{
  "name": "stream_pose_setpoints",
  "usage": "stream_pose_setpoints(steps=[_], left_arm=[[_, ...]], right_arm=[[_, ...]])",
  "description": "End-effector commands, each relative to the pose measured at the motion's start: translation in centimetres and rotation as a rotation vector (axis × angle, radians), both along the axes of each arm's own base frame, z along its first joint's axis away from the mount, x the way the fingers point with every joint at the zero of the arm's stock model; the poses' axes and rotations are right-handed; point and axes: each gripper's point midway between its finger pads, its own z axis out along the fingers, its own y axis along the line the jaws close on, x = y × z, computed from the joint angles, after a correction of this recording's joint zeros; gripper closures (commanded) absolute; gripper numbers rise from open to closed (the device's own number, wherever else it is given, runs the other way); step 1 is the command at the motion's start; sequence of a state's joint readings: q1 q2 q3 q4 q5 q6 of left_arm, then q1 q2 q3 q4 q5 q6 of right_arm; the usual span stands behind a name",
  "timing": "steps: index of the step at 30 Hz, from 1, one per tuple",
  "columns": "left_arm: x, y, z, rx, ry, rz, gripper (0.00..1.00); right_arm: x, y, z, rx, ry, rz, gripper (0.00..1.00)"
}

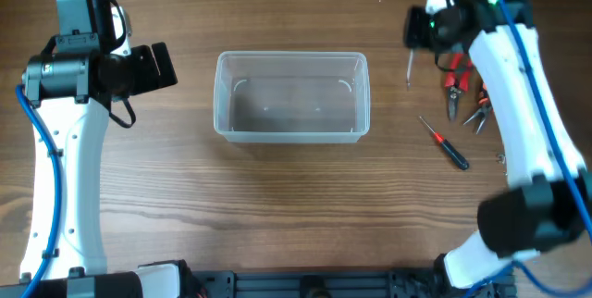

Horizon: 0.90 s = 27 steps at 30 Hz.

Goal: Pack container
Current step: 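Move the green screwdriver over the container and drop it in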

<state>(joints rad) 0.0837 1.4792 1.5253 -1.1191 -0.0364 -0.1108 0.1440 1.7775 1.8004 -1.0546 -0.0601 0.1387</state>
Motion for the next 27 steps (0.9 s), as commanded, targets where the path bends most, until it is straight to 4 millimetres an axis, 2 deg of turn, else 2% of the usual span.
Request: stream_pose_setpoints(steps=[1, 2, 4, 7, 8, 11, 13, 15, 17, 19, 21, 23, 24, 25, 27], left_arm=[[0.3, 0.1, 0.2, -0.012, -0.006, 0.010, 0.00], [0.3, 0.1, 0.2, -0.012, -0.006, 0.010, 0.00], [0.2, 0.1, 0.2, -0.012, -0.005, 0.010, 0.00], [0.0, 0.1, 0.1, -0.013, 0.005, 0.010, 0.00], [-0.1, 0.1, 0.0, -0.013, 0.009, 0.010, 0.00], [-0.1, 0.1, 0.0, -0.013, 0.008, 0.011, 0.00], [-0.1, 0.1, 0.0, -0.013, 0.008, 0.010, 0.00], [-0.1, 0.1, 0.0, -0.013, 0.008, 0.011, 0.00], [-0.1, 0.1, 0.0, -0.013, 0.008, 0.010, 0.00], [-0.1, 0.1, 0.0, -0.013, 0.008, 0.011, 0.00], [-0.1, 0.1, 0.0, -0.013, 0.008, 0.010, 0.00], [-0.1, 0.1, 0.0, -0.013, 0.008, 0.011, 0.00], [-0.1, 0.1, 0.0, -0.013, 0.008, 0.010, 0.00], [-0.1, 0.1, 0.0, -0.013, 0.008, 0.011, 0.00], [-0.1, 0.1, 0.0, -0.013, 0.008, 0.011, 0.00]], right_arm=[[-2.7, 8.9, 3.1, -0.103, -0.144, 0.580, 0.96], [-4.0, 11.9, 3.1, -0.112, -0.174, 0.761, 0.96], [-6.0, 16.0, 3.2, -0.149, -0.253, 1.038, 0.96], [-7.1, 19.4, 1.8, -0.240, -0.315, 1.279, 0.96], [-7.1, 20.0, 0.7, -0.251, -0.302, 1.322, 0.96], [-6.6, 20.7, -4.4, -0.226, -0.171, 1.342, 0.96], [-6.7, 20.7, -8.8, -0.206, -0.043, 1.358, 0.96], [-7.1, 20.7, -12.5, -0.183, 0.062, 1.369, 0.96], [-7.8, 20.6, -15.1, -0.149, 0.145, 1.374, 0.96], [-8.1, 20.4, -16.8, -0.137, 0.201, 1.357, 0.95], [-8.4, 20.2, -17.5, -0.133, 0.234, 1.357, 0.67], [-8.4, 20.2, -17.5, -0.129, 0.238, 1.338, 0.52], [-8.3, 20.2, -17.5, -0.120, 0.250, 1.305, 0.34], [-8.3, 20.2, -17.5, -0.115, 0.258, 1.283, 0.26], [-8.3, 20.3, -17.4, -0.103, 0.273, 1.238, 0.24]])
